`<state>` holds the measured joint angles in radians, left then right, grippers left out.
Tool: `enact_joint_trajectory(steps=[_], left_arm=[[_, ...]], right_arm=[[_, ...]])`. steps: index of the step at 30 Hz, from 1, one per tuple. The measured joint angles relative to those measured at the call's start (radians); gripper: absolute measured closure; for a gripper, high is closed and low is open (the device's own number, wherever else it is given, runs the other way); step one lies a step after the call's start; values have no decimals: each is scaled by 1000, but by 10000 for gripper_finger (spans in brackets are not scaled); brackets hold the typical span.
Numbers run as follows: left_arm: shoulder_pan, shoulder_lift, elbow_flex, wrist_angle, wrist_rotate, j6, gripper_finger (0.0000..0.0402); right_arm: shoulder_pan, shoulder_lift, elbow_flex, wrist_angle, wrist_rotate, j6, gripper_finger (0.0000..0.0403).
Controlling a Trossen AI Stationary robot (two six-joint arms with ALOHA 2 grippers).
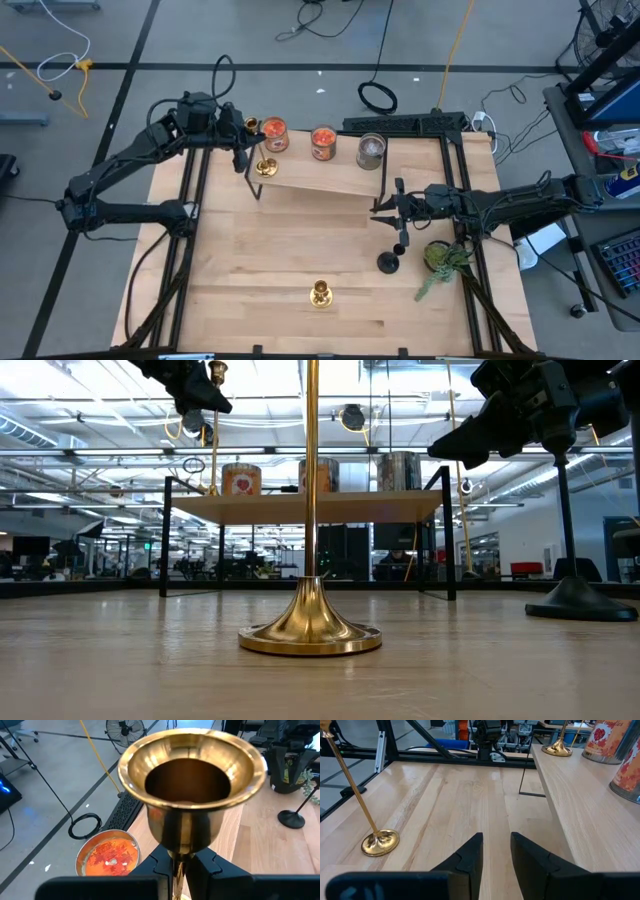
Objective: Pick & Place candle stick holders
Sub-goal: Put the left gold candle holder on the shelf
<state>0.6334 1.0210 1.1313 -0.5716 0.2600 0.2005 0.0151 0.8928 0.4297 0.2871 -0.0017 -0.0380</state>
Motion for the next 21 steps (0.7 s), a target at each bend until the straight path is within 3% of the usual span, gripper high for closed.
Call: enact_joint_trajectory(steps=[16, 21], left_arm=[[0, 0, 0, -2, 0, 33, 363], [0, 0, 0, -2, 0, 41, 328]], right_arm=[[0, 0, 0, 239, 5, -245, 313], [0, 1, 0, 237, 5, -262, 306]])
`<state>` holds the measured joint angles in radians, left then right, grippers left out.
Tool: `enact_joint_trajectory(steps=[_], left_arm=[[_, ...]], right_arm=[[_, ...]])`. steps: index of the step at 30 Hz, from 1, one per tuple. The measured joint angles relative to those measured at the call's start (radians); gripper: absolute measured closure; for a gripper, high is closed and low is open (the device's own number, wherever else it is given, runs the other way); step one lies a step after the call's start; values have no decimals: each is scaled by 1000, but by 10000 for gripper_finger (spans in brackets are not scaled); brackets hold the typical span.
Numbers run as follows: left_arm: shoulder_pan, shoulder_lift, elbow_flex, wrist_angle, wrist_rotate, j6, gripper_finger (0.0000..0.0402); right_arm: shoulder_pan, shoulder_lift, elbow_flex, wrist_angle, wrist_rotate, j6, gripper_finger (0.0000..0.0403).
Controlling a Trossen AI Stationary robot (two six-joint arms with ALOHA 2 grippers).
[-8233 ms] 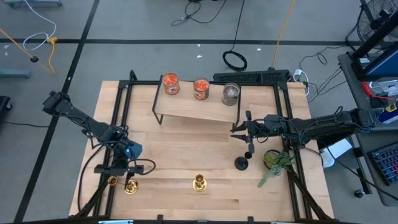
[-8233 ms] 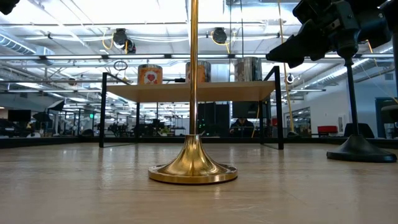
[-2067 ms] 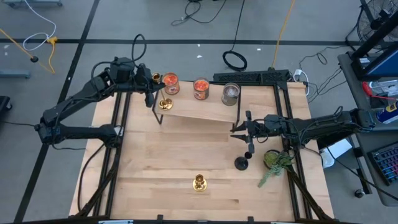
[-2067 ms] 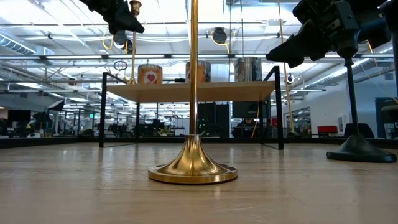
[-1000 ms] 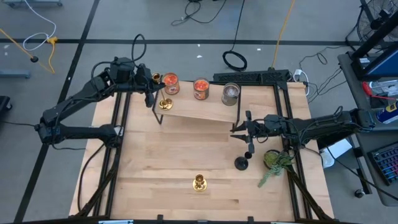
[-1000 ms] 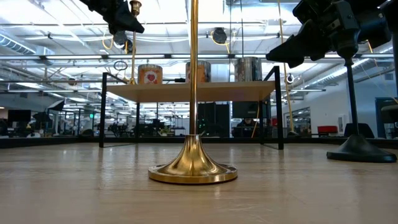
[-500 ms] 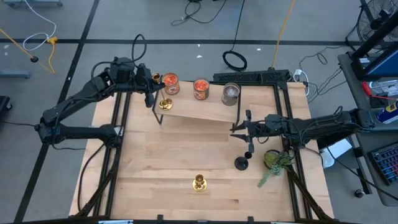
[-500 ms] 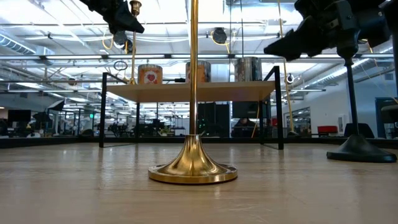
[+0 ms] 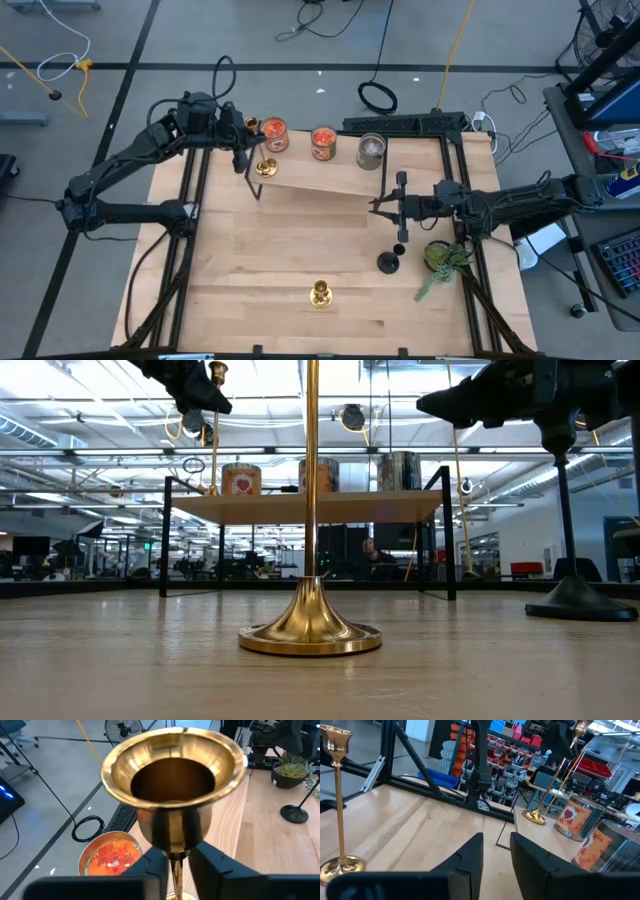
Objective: Pick & Place candle stick holders
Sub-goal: Put the left gold candle holder on the shelf, then put the gold candle holder on the shelf
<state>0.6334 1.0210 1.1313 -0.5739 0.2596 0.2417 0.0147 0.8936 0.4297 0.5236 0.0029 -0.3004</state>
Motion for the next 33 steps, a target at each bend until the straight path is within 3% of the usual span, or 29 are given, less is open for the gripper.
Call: enact_joint_trajectory(steps=[7, 11, 21, 26, 33], left_arm=[[-1, 0, 0, 0, -59, -15, 231], [-3, -29, -2, -2, -59, -16, 198], [-74, -139, -1, -65, -51, -42, 188], [-120, -183, -1, -108, -53, -103, 188], [-198, -224, -1, -232, -13, -141, 188]], right_arm=[[0, 0, 0, 41, -4, 2, 280], [0, 0, 0, 94, -4, 44, 266], [0, 0, 0, 176, -135, 52, 275], [0, -1, 0, 257, -142, 89, 281], [1, 10, 0, 244, -245, 145, 282]])
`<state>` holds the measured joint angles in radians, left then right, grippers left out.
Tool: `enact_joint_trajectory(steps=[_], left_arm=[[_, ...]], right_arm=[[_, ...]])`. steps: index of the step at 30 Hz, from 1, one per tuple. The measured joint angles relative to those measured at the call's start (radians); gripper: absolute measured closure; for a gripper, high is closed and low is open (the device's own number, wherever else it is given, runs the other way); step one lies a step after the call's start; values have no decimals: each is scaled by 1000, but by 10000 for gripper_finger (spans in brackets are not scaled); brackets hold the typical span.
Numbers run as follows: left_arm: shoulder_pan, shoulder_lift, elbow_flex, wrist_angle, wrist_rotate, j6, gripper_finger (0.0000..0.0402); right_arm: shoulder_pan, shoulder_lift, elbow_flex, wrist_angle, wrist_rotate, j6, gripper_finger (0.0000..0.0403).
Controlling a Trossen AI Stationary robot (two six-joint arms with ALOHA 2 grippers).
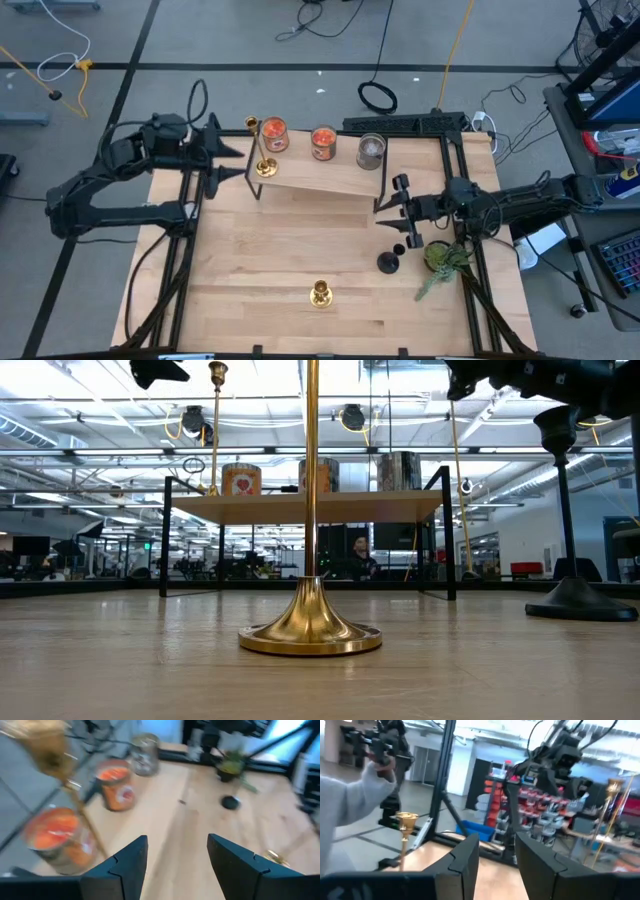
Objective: Pick & Place candle stick holders
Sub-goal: Put the gold candle holder on the shelf
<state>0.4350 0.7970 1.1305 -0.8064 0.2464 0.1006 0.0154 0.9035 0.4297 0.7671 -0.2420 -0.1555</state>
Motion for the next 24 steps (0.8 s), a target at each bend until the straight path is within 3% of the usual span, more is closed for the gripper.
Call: enact_joint_trajectory(steps=[8, 13, 17, 24], left_arm=[[-153, 14, -25, -67, 207, 5, 188], [-251, 43, -67, -62, 171, 32, 188], [-310, 77, -111, -7, 162, 35, 188], [-390, 156, -203, 258, 162, 47, 188]], right_arm=[[0, 10, 0, -117, -97, 91, 282], [0, 10, 0, -190, -239, 65, 282], [-1, 10, 0, -261, -258, 60, 281], [0, 10, 0, -276, -261, 21, 266]])
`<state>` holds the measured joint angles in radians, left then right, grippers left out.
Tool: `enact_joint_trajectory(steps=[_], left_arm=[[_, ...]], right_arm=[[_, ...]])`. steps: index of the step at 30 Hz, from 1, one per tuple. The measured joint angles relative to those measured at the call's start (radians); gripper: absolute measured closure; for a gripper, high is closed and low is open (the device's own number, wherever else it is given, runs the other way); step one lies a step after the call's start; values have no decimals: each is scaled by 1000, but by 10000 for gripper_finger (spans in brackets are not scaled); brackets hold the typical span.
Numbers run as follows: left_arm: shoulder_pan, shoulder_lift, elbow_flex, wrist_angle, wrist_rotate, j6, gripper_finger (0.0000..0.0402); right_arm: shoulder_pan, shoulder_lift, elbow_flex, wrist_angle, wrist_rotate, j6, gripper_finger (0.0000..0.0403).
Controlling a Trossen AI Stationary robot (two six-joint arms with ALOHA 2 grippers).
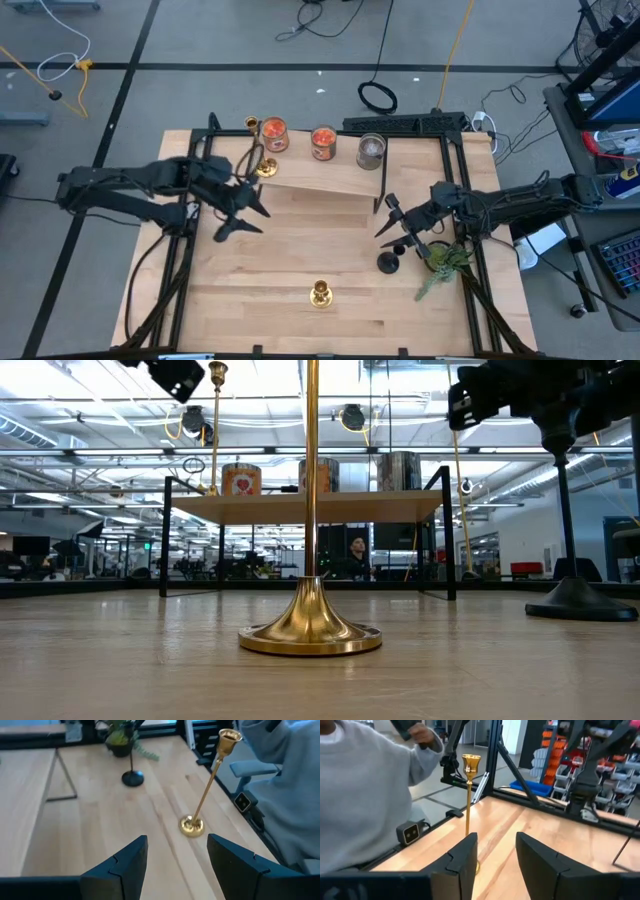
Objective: Pick & Place candle stick holders
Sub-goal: Put the gold candle holder on the shelf
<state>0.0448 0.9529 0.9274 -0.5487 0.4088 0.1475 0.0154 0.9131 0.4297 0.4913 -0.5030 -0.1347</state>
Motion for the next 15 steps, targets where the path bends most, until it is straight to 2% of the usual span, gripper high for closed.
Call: enact_joint_trajectory(steps=[8, 15], left_arm=[[-103, 156, -50, 204, 0, 17, 188], [-175, 340, -52, 461, 1, 37, 188]], right_arm=[[0, 0, 0, -4, 2, -9, 221], [0, 0, 0, -2, 3, -9, 215]])
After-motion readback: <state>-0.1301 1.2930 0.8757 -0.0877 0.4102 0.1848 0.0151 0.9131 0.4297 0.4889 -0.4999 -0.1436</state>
